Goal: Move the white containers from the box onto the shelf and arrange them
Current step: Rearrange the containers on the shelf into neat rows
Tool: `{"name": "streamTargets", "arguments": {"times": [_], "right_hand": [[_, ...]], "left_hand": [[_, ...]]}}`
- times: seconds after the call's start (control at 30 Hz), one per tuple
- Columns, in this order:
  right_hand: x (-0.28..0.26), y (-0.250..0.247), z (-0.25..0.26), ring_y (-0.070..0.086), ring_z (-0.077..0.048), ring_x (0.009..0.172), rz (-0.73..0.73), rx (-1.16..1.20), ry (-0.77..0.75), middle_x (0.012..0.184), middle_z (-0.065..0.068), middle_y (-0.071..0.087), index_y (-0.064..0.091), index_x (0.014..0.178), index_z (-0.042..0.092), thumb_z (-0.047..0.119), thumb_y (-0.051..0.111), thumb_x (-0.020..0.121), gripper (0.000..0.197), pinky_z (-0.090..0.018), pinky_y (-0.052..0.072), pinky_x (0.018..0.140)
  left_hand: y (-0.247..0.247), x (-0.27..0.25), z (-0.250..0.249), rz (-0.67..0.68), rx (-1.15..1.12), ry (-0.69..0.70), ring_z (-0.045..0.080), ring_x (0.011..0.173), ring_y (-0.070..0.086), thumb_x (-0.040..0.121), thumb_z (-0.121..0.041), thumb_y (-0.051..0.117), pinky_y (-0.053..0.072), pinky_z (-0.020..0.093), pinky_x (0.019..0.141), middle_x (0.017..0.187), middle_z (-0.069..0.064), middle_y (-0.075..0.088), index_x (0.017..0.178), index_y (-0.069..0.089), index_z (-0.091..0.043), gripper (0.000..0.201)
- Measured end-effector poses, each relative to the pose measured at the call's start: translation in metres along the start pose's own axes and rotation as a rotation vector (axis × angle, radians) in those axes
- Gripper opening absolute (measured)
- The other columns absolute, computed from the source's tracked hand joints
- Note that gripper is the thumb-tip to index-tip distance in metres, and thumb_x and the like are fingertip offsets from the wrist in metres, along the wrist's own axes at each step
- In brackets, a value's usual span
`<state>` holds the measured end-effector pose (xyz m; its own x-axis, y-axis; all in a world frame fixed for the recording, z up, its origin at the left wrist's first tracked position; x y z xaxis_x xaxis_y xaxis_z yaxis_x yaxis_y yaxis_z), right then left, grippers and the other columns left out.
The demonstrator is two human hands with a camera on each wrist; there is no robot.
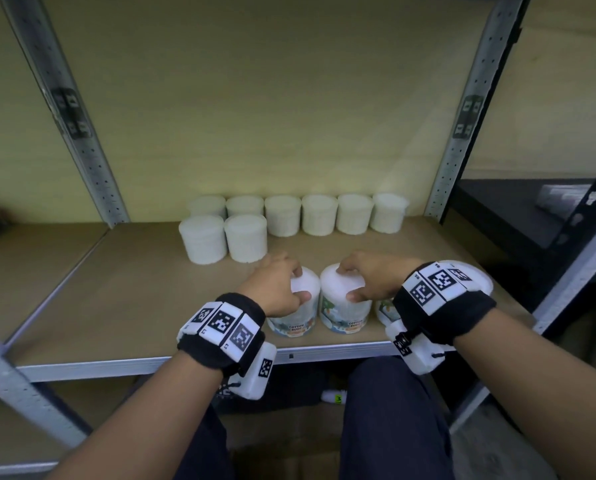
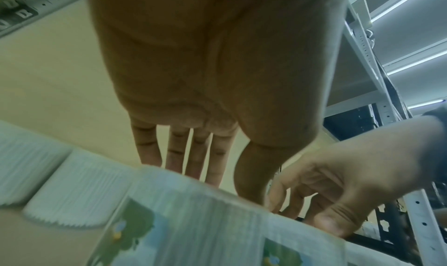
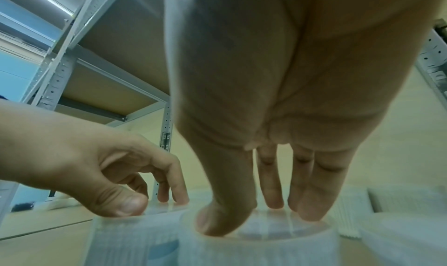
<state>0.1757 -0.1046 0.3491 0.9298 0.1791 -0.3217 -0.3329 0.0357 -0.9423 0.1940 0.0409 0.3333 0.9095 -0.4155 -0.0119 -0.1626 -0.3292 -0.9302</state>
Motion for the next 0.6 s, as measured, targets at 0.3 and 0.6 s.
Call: {"name": "streamTargets", "arguments": {"times": [0.3, 0.6], "right_hand": [[-0.006, 0.002, -0.0059, 0.043, -0.021, 0.13, 0.015, 0.045, 0.018, 0.146, 0.0, 0.036, 0.038, 0.142, 0.018, 0.029, 0.063, 0.089, 0.06, -0.03, 0.034, 0.107], [-0.0041, 0.0012, -0.0093, 0.043, -0.022, 0.129, 0.062, 0.034, 0.035, 0.145, 0.0, 0.036, 0.039, 0.141, 0.021, 0.031, 0.065, 0.088, 0.06, -0.033, 0.035, 0.107]], "left_hand": [[0.0041, -0.0022, -0.0041, -0.019, -0.025, 0.005, 0.022, 0.124, 0.041, 0.084, -0.041, 0.064, 0.037, 0.041, 0.106, 0.126, 0.001, 0.045, 0.118, 0.054, -0.019, 0.042], [0.0057, 0.0012, -0.0033, 0.027, -0.022, 0.011, 0.023, 0.131, 0.038, 0.081, -0.044, 0.065, 0.036, 0.041, 0.107, 0.139, 0.006, 0.042, 0.118, 0.054, -0.022, 0.044]]}}
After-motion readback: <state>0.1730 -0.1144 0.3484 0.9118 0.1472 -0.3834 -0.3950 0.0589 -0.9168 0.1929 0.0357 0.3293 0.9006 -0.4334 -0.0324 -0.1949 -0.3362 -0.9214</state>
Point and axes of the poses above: each hand's wrist, its own x-axis towards the middle knuckle, its own y-axis out of the palm, z = x × y, the point moved 8 cm from there along x, towards the middle knuckle
